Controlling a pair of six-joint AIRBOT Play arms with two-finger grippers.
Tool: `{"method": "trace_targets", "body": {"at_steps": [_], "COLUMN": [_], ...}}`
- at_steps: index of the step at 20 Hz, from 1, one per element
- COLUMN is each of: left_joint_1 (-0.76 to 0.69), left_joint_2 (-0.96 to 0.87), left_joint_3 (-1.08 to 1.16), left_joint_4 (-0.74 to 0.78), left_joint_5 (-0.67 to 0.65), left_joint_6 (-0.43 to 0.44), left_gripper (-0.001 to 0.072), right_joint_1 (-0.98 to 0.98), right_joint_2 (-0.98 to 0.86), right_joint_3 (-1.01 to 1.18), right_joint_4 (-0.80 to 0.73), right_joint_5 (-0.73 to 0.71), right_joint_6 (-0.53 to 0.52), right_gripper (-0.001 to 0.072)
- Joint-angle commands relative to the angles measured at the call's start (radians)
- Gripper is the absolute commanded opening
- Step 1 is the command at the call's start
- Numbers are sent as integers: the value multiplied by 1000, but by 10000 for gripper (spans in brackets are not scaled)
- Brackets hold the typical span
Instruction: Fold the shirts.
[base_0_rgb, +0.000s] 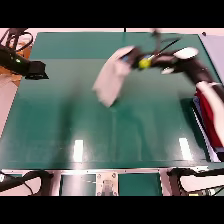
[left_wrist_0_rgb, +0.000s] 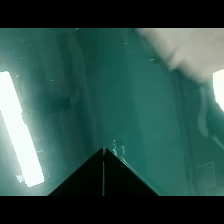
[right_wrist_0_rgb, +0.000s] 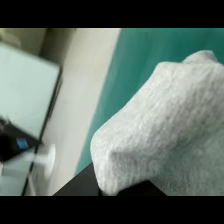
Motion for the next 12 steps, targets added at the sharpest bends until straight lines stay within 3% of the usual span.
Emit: {"method": "trace_targets", "body": {"at_steps": [1, 5, 8, 12], "left_joint_1": [0, 0, 0, 0], "left_joint_2": [1, 1, 1, 1], "left_joint_3": [1, 1, 1, 1], "left_joint_4": [0, 0, 0, 0], "left_joint_5": [-5, -4, 0, 0], "left_joint_6": [8, 13, 13, 14], "left_gripper": [21, 21, 21, 21], "right_joint_1": [-289, -643, -872, -1081], "right_joint_2": [54, 58, 80, 123], "right_joint_3": [130, 168, 168, 163], "right_joint_4": [-9, -69, -228, -444], "right_joint_5": [113, 190, 255, 397], "right_joint_6": [96, 167, 243, 253], "right_gripper": [12, 12, 12, 11]}}
